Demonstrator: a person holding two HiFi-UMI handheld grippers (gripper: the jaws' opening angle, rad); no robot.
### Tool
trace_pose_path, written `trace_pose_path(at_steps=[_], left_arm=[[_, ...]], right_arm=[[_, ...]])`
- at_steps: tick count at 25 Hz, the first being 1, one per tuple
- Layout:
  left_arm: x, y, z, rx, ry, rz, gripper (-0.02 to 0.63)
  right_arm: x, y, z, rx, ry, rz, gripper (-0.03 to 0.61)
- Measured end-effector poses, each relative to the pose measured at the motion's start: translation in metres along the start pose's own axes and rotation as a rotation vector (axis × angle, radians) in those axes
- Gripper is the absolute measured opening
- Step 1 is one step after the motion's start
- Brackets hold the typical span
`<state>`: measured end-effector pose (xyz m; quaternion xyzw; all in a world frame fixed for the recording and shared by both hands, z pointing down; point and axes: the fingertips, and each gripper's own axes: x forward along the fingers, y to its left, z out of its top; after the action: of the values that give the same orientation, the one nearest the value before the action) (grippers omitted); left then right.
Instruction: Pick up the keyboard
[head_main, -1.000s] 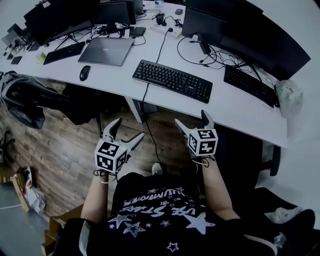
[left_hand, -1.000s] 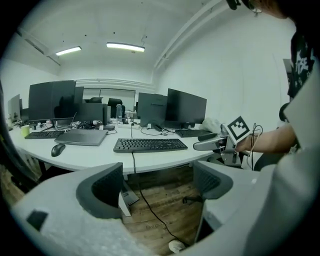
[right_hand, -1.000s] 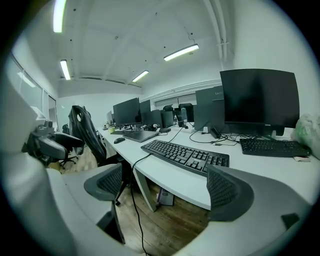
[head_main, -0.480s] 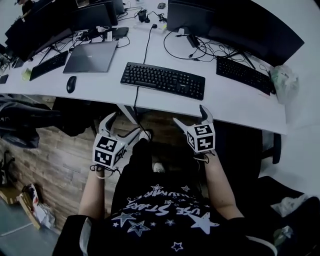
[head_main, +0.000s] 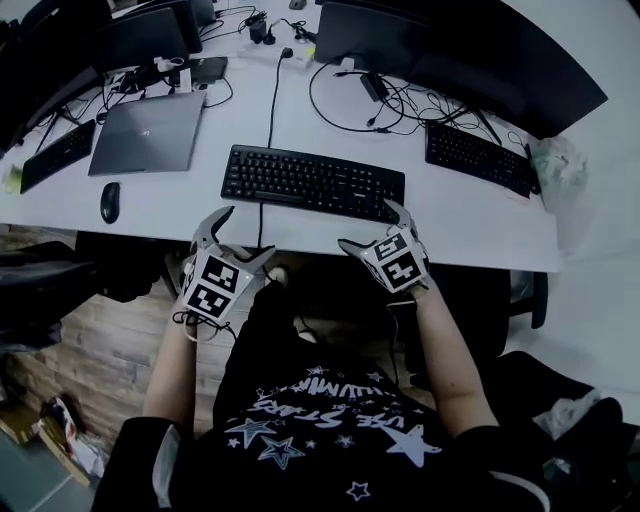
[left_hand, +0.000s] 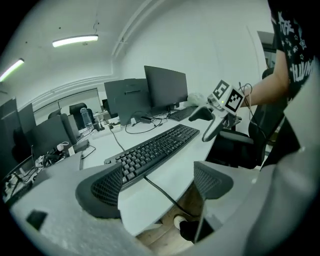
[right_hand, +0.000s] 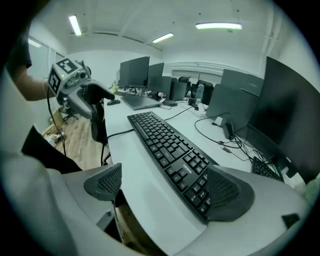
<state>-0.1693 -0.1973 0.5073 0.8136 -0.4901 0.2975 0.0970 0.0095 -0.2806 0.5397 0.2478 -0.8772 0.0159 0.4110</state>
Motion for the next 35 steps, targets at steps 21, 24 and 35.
trace_pose_path(at_steps=[21, 24, 35], left_arm=[[0.086, 0.103, 0.012, -0.021, 0.02, -0.172, 0.437], [0.093, 0.109, 0.012, -0.031, 0.022, -0.184, 0.437], [0.111, 0.119, 0.009, -0.037, 0.046, -0.223, 0.437]], right_arm=[[0.11, -0.041, 0.023, -0.338, 0.448, 0.383, 0.571], [0.116, -0.037, 0.018, -0.361, 0.501, 0.434, 0.571], [0.132, -0.036, 0.008, -0.406, 0.683, 0.538, 0.577]])
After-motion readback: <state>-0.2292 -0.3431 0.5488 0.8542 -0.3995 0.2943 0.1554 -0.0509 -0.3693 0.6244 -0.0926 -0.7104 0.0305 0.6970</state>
